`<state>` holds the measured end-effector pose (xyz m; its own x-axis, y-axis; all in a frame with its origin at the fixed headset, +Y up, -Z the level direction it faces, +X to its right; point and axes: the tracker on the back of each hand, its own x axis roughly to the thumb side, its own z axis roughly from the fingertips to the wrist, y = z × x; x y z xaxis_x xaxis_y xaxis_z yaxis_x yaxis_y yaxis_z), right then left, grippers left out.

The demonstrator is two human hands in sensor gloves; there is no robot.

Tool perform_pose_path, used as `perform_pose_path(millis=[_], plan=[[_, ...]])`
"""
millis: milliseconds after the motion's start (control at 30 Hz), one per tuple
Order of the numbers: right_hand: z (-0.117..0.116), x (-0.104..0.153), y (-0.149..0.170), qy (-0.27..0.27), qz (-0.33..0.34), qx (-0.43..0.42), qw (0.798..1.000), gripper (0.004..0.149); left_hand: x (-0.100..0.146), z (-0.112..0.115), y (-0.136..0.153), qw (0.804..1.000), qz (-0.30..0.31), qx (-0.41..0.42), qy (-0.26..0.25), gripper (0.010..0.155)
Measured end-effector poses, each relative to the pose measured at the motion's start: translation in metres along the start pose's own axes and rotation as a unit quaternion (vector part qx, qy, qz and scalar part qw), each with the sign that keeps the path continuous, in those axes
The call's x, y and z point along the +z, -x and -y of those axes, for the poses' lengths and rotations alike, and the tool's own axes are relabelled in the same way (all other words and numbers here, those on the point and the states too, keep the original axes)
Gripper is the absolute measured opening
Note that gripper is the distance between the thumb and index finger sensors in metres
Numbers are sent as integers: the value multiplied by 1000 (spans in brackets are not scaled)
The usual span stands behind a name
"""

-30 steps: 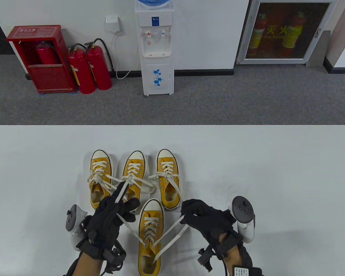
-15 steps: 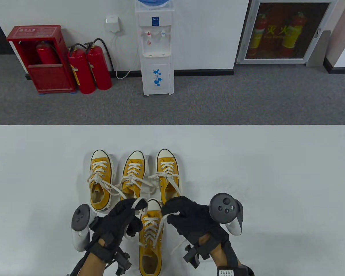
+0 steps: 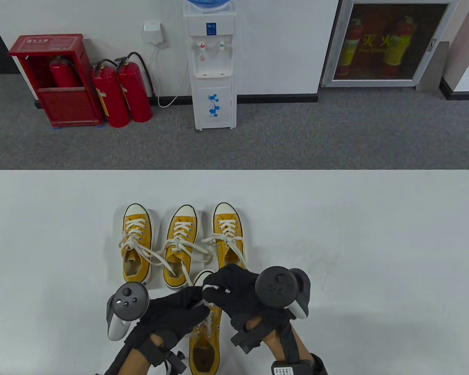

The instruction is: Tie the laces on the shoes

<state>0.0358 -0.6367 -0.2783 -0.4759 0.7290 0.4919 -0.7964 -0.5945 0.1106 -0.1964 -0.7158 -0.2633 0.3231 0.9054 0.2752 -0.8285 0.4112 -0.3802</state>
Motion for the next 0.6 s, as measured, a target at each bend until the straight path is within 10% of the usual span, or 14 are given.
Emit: perform_pose_path(millis=[600], plan=[[-5,2,58,32,-60,-18,998,45,-5,13,16,989,-9,139,53,39]])
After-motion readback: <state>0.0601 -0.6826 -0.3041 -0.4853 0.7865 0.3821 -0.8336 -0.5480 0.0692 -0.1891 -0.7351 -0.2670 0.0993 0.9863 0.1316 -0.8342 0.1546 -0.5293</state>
